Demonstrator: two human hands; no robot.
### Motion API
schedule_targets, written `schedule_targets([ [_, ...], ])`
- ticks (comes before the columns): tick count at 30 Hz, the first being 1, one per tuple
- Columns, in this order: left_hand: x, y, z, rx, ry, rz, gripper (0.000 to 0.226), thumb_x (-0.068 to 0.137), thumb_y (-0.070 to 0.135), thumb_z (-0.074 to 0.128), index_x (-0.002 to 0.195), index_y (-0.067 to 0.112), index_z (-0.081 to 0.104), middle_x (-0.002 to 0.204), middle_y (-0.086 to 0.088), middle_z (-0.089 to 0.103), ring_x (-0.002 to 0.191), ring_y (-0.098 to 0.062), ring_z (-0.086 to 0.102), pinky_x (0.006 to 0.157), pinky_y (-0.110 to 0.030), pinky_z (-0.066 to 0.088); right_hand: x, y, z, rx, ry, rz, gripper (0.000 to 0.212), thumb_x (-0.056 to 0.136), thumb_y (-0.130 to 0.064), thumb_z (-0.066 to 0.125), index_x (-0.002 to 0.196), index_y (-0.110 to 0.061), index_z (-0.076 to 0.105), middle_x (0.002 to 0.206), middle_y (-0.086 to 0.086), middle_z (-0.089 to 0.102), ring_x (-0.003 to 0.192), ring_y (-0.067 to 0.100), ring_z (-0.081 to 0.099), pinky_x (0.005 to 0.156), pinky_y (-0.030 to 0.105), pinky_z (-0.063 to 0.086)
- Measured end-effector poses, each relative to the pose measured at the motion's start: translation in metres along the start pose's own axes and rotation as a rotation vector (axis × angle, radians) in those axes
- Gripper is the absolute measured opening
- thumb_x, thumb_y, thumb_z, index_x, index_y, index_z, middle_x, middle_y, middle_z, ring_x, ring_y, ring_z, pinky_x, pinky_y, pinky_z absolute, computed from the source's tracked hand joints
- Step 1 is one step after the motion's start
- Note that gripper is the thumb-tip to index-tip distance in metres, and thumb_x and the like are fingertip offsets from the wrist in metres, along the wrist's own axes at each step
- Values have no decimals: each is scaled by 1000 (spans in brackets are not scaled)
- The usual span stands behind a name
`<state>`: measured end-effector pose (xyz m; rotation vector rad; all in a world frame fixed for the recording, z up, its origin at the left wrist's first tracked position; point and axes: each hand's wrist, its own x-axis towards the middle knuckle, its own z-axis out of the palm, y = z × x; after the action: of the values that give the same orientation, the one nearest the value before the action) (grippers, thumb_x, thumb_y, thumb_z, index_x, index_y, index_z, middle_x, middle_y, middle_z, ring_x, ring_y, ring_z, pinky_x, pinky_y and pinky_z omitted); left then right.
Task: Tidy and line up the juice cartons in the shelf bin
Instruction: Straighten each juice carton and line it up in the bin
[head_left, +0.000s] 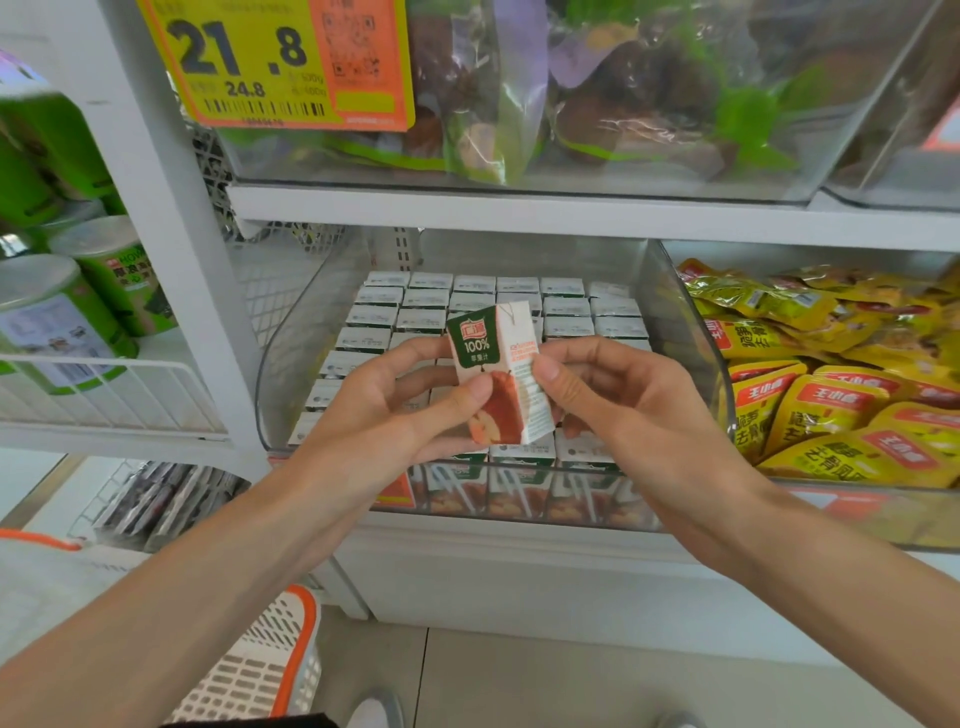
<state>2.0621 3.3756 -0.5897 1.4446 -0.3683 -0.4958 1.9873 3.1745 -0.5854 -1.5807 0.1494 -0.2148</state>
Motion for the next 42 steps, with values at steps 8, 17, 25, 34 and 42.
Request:
schedule_targets([
  [8, 1, -1, -3, 49, 55, 69, 47, 74, 31, 82, 120, 33, 74, 115, 5, 79, 105, -17, 77, 80, -25, 63, 2, 2, -2, -33, -23, 61, 36, 84, -45, 79, 111, -20, 79, 106, -1, 82, 102, 12, 77, 88, 25, 61],
  [17, 0, -1, -3, 120, 30, 96, 38, 81, 33, 81, 118, 39, 76, 117, 12, 77, 107, -10, 76, 81, -18, 60, 4, 6, -1, -60, -26, 92, 25, 92, -32, 78, 113, -19, 78, 106, -1, 82, 103, 13, 77, 88, 28, 58],
  [25, 1, 0, -3, 122, 42, 98, 43, 79, 39, 80, 121, 36, 75, 116, 11, 77, 107, -11, 75, 81, -20, 61, 4, 5, -1, -64, -31, 100, 26, 94, -31, 76, 117, -19, 77, 107, -2, 82, 101, 11, 76, 85, 26, 58],
  [34, 0, 0, -2, 197, 40, 141, 48, 77, 41, 80, 124, 42, 71, 118, 16, 76, 112, -2, 70, 84, -12, 56, 1, -4, 3, 95, -99, 143, 38, 90, -29, 78, 121, -11, 67, 113, 4, 81, 105, 24, 79, 99, 37, 60],
  [42, -2, 3, -1, 268, -100, 119, 42, 88, 46, 73, 130, 40, 71, 127, 23, 72, 120, 5, 65, 97, -15, 53, 1, -3, 3, 59, -103, 114, 34, 89, -25, 82, 121, -15, 76, 118, 3, 78, 106, 17, 78, 90, 23, 61],
])
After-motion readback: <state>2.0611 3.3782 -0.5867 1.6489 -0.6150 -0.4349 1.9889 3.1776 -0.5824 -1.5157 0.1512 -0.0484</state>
